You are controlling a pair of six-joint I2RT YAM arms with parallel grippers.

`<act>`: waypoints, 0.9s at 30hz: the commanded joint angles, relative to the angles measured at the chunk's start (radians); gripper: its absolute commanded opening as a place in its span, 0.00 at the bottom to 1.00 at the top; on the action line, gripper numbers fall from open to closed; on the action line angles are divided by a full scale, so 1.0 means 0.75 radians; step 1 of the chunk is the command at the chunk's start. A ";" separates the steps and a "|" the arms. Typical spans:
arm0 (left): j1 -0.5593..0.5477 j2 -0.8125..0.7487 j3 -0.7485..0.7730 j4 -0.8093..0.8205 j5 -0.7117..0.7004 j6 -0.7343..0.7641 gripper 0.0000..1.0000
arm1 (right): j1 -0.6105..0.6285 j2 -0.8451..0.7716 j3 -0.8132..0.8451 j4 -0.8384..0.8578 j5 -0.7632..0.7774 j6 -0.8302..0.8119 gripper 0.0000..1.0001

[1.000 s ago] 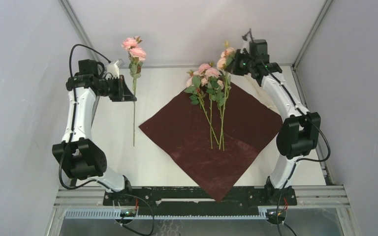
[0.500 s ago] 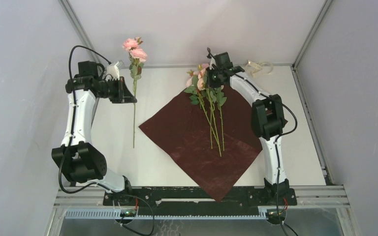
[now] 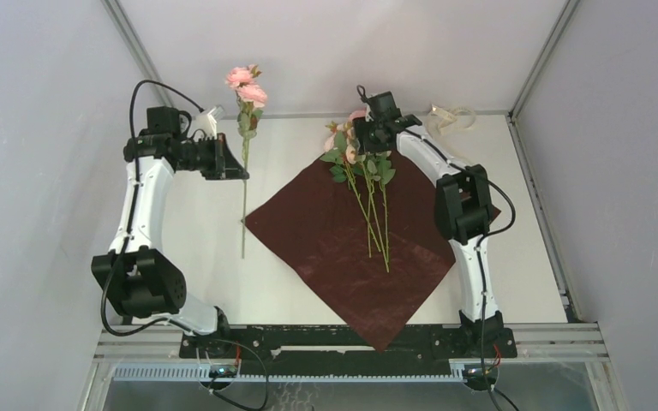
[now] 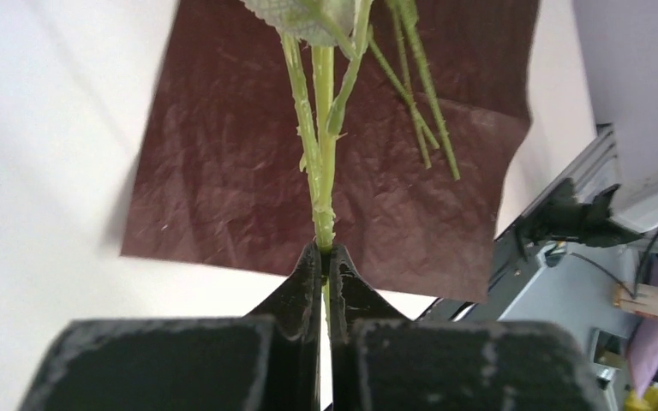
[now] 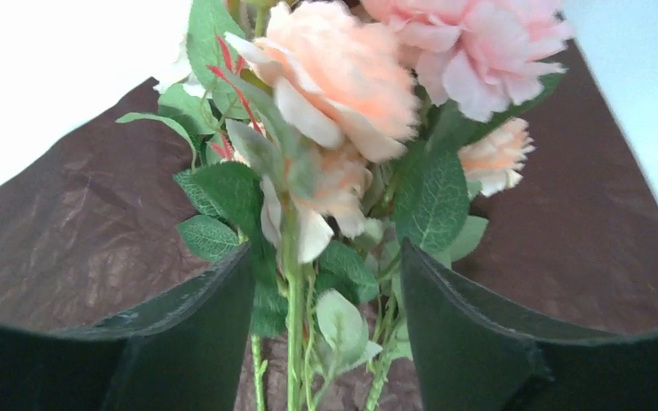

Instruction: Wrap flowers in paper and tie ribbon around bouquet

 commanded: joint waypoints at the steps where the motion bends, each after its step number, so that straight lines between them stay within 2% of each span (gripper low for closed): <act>1: -0.061 -0.086 -0.090 0.281 0.190 -0.256 0.00 | 0.065 -0.281 -0.015 0.012 0.140 -0.040 0.74; 4: -0.130 -0.114 -0.168 0.518 0.183 -0.437 0.00 | 0.114 -0.475 -0.203 0.078 0.035 0.024 0.79; 9: -0.263 -0.117 -0.252 0.814 0.104 -0.630 0.00 | 0.234 -0.822 -0.691 0.524 -0.486 0.249 0.80; 10: -0.285 -0.109 -0.256 0.844 0.092 -0.648 0.00 | 0.261 -0.846 -0.757 0.604 -0.526 0.313 0.80; 12: -0.328 -0.095 -0.271 0.900 0.085 -0.700 0.00 | 0.329 -0.869 -0.834 0.710 -0.538 0.393 0.82; 16: -0.396 -0.086 -0.322 1.050 0.099 -0.815 0.00 | 0.453 -0.826 -0.848 0.764 -0.473 0.434 0.86; 19: -0.422 -0.090 -0.354 1.111 0.106 -0.869 0.00 | 0.472 -0.784 -0.848 0.768 -0.431 0.480 0.83; 21: -0.428 -0.096 -0.382 1.153 0.106 -0.903 0.00 | 0.471 -0.761 -0.848 0.768 -0.423 0.499 0.74; 22: -0.429 -0.098 -0.394 1.168 0.106 -0.911 0.00 | 0.471 -0.753 -0.849 0.768 -0.430 0.502 0.64; 26: -0.430 -0.095 -0.419 1.164 0.099 -0.901 0.00 | 0.470 -0.746 -0.855 0.714 -0.384 0.507 0.07; 27: -0.429 -0.090 -0.410 1.136 0.086 -0.879 0.04 | 0.466 -0.752 -0.860 0.678 -0.347 0.507 0.00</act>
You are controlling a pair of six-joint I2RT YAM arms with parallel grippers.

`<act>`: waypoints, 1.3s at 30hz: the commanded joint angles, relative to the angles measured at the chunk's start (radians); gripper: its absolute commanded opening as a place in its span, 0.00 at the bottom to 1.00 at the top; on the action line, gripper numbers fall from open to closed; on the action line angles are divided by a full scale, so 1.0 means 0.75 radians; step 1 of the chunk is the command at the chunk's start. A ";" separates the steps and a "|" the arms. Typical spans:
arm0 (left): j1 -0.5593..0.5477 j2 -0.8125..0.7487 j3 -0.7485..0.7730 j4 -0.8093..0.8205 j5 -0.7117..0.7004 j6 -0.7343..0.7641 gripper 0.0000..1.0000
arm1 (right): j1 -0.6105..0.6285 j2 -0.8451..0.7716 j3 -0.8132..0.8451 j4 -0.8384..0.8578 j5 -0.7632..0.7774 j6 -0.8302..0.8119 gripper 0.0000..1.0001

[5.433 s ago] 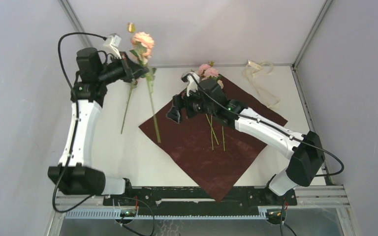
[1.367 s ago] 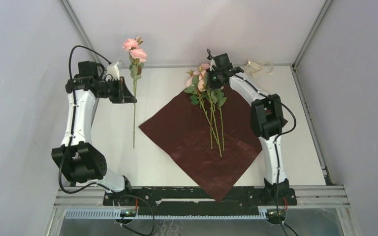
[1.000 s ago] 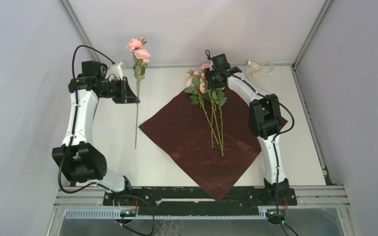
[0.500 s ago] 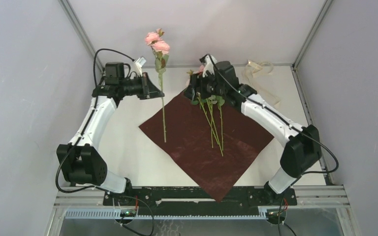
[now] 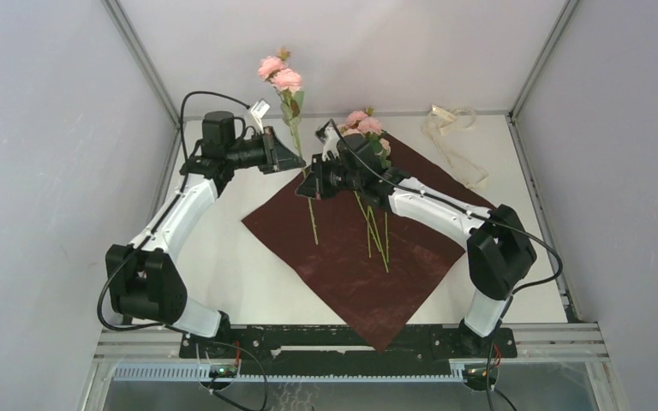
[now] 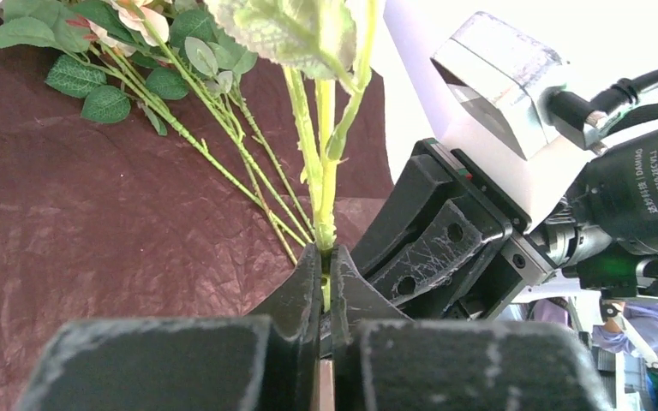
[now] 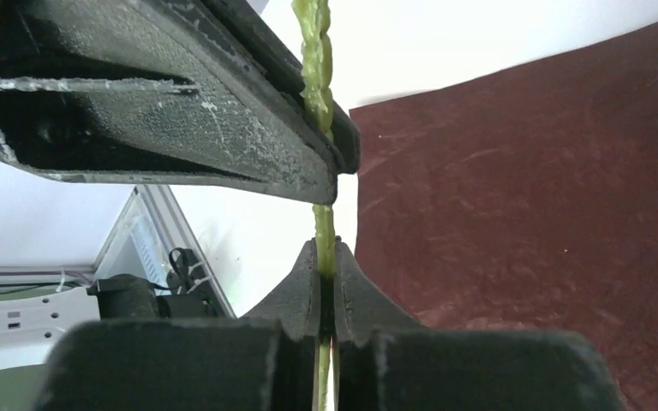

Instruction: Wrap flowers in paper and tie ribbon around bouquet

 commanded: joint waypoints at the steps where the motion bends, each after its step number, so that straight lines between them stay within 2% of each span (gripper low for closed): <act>1: -0.004 -0.023 0.012 -0.006 -0.031 0.033 0.17 | -0.015 -0.037 -0.006 -0.036 0.120 0.032 0.00; 2: -0.003 -0.013 0.047 -0.108 -0.074 0.102 0.37 | -0.028 -0.043 -0.017 -0.078 0.149 0.027 0.00; 3: 0.002 0.000 0.068 -0.206 -0.127 0.174 0.51 | -0.040 -0.048 -0.033 -0.129 0.185 0.019 0.00; 5: 0.028 0.017 0.104 -0.353 -0.243 0.271 0.67 | -0.059 -0.056 -0.068 -0.247 0.324 -0.022 0.00; 7: 0.101 0.018 0.065 -0.378 -0.290 0.267 0.81 | -0.079 -0.044 -0.092 -0.363 0.467 -0.053 0.00; 8: 0.134 0.017 0.037 -0.372 -0.315 0.254 0.92 | -0.087 -0.032 -0.098 -0.406 0.492 -0.079 0.00; 10: 0.193 0.024 -0.010 -0.376 -0.369 0.241 0.99 | -0.099 0.006 -0.101 -0.473 0.565 -0.108 0.00; 14: 0.238 0.062 -0.104 -0.408 -0.501 0.243 1.00 | -0.119 0.086 -0.100 -0.514 0.630 -0.134 0.03; 15: 0.243 0.080 -0.129 -0.418 -0.516 0.235 1.00 | -0.131 0.100 -0.101 -0.526 0.640 -0.120 0.08; 20: 0.249 0.150 -0.261 -0.391 -0.536 0.108 1.00 | -0.173 0.102 -0.099 -0.602 0.744 -0.068 0.46; 23: 0.283 0.132 -0.380 -0.286 -0.557 -0.010 1.00 | -0.174 0.055 -0.100 -0.659 0.798 -0.086 0.58; 27: 0.272 0.048 -0.489 -0.209 -0.614 -0.074 1.00 | -0.169 0.003 -0.101 -0.735 0.806 -0.112 0.61; 33: 0.224 -0.052 -0.685 -0.063 -0.676 -0.194 0.92 | -0.105 -0.101 -0.101 -0.788 0.756 -0.155 0.60; 39: 0.216 -0.030 -0.759 -0.017 -0.700 -0.273 0.92 | -0.044 -0.144 -0.124 -0.706 0.612 -0.144 0.58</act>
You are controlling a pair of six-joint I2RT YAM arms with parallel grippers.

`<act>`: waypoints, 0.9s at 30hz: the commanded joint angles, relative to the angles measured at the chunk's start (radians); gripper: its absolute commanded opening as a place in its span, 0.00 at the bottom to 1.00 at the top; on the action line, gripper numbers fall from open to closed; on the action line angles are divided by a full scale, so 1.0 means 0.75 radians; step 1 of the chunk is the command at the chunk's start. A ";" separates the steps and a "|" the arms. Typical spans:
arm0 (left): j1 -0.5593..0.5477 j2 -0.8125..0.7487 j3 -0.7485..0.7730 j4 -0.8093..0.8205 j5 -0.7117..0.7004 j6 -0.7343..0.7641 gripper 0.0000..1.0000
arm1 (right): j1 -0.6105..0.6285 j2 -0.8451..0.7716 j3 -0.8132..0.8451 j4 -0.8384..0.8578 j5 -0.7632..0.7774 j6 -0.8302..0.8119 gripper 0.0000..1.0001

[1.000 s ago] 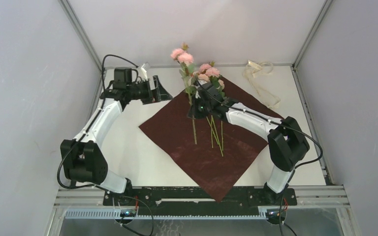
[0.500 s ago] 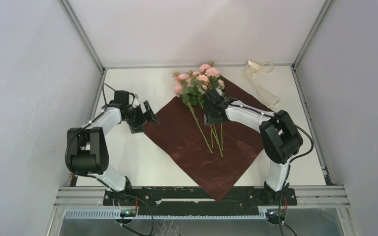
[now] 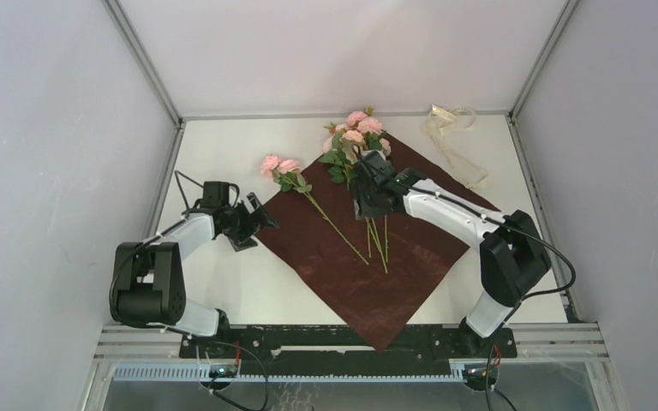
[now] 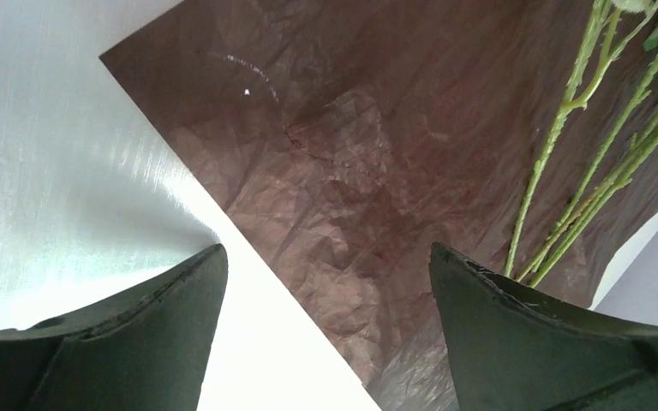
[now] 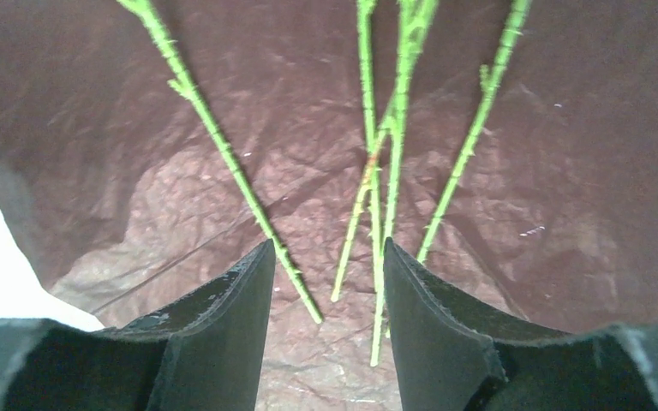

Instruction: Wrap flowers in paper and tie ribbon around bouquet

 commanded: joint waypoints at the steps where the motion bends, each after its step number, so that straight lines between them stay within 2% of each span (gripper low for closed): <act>1: -0.008 -0.012 -0.052 0.089 -0.051 -0.095 0.92 | 0.064 -0.044 -0.005 0.116 -0.130 -0.036 0.58; 4: -0.008 -0.034 -0.084 0.108 -0.081 -0.108 0.93 | 0.083 0.028 0.021 0.270 -0.313 -0.067 0.57; 6: -0.008 -0.042 -0.101 0.140 -0.091 -0.115 0.94 | 0.067 0.105 0.081 0.343 -0.326 -0.082 0.57; 13: -0.009 0.030 -0.113 0.231 -0.028 -0.147 0.94 | 0.039 0.512 0.507 0.260 -0.297 -0.188 0.57; 19: -0.007 0.060 -0.124 0.300 0.023 -0.179 0.92 | 0.032 0.735 0.710 0.255 -0.306 -0.187 0.53; 23: -0.009 0.077 -0.109 0.326 0.078 -0.194 0.84 | 0.022 0.797 0.766 0.271 -0.343 -0.171 0.47; 27: -0.009 0.072 -0.111 0.356 0.111 -0.197 0.66 | 0.019 0.808 0.767 0.282 -0.333 -0.169 0.32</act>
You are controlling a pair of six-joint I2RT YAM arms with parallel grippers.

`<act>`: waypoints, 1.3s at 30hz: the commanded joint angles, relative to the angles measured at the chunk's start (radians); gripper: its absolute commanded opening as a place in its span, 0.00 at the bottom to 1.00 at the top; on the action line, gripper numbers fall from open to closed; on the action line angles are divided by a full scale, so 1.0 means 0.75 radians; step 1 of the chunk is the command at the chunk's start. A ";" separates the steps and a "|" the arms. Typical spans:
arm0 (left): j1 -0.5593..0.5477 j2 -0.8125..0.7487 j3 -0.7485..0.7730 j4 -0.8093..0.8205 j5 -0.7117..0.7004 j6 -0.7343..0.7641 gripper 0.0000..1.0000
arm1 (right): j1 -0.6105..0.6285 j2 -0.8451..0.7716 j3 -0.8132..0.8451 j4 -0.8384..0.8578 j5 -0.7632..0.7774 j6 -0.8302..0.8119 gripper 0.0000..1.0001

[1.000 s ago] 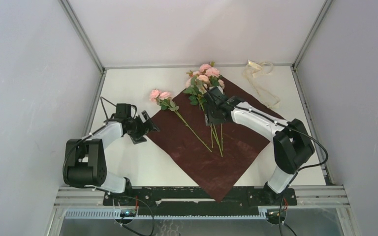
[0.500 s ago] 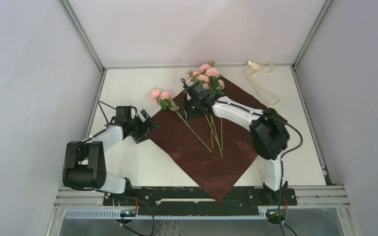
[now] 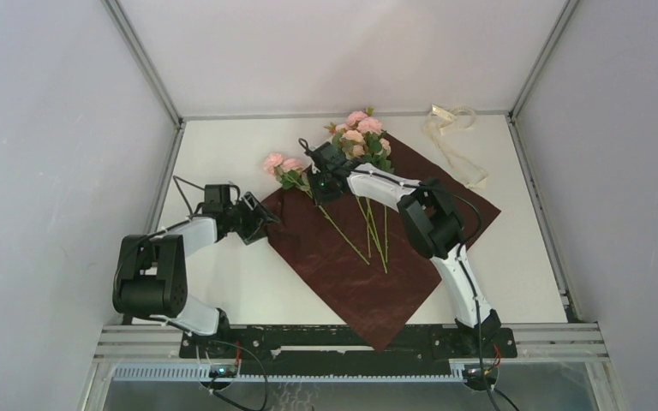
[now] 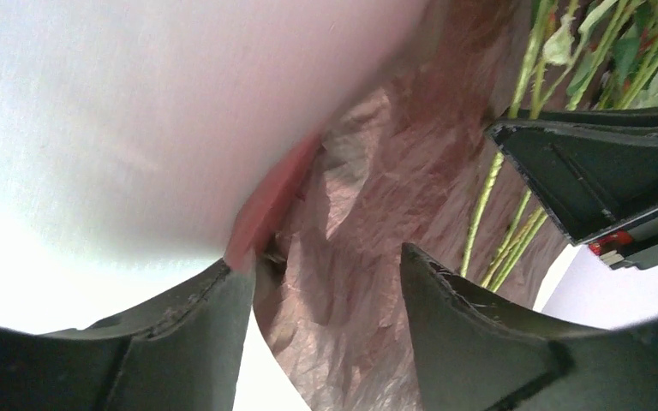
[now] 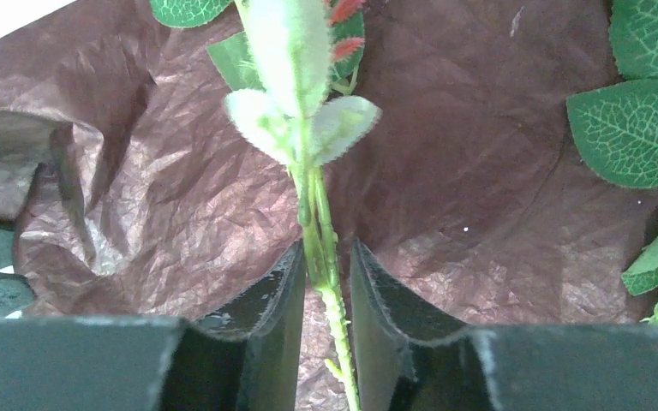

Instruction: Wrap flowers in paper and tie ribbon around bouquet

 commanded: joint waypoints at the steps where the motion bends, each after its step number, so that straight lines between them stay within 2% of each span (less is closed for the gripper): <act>1: -0.006 0.016 -0.031 0.034 0.045 -0.006 0.59 | -0.013 -0.014 0.060 0.049 0.003 -0.007 0.27; 3: -0.006 0.020 -0.026 0.046 0.063 -0.008 0.47 | -0.019 -0.026 0.044 0.045 0.032 0.004 0.15; 5: -0.005 0.018 -0.020 0.046 0.067 -0.001 0.36 | -0.023 -0.068 0.012 0.049 0.082 0.011 0.08; 9: -0.006 0.005 -0.021 0.046 0.050 0.014 0.05 | -0.039 -0.220 -0.102 0.081 0.278 0.031 0.00; 10: -0.005 0.005 -0.020 0.042 0.045 0.020 0.01 | -0.048 -0.252 -0.150 0.096 0.314 0.029 0.00; 12: -0.005 0.005 -0.013 0.030 0.042 0.029 0.00 | -0.069 -0.303 -0.211 0.119 0.373 0.020 0.00; 15: -0.002 -0.006 0.010 -0.005 0.032 0.053 0.00 | -0.120 -0.313 -0.236 0.100 0.348 0.025 0.03; 18: 0.016 -0.051 0.018 -0.026 0.008 0.073 0.00 | -0.146 -0.316 -0.248 0.095 0.305 0.034 0.17; 21: 0.029 -0.098 0.003 -0.028 -0.007 0.080 0.00 | -0.151 -0.333 -0.225 0.041 0.352 0.079 0.28; 23: 0.076 -0.125 -0.009 -0.028 -0.010 0.084 0.00 | -0.155 -0.373 -0.230 0.025 0.369 0.113 0.42; 24: 0.084 -0.136 -0.015 -0.028 -0.016 0.089 0.00 | -0.154 -0.393 -0.235 0.023 0.373 0.123 0.46; 28: 0.122 -0.164 -0.025 -0.054 -0.056 0.104 0.00 | -0.146 -0.495 -0.294 -0.021 0.350 0.153 0.49; 34: 0.202 -0.189 -0.054 -0.069 -0.078 0.105 0.00 | -0.169 -0.732 -0.629 0.048 0.282 0.196 0.49; 39: 0.208 -0.194 -0.075 -0.050 -0.075 0.102 0.00 | -0.211 -0.656 -0.687 0.060 0.043 0.071 0.49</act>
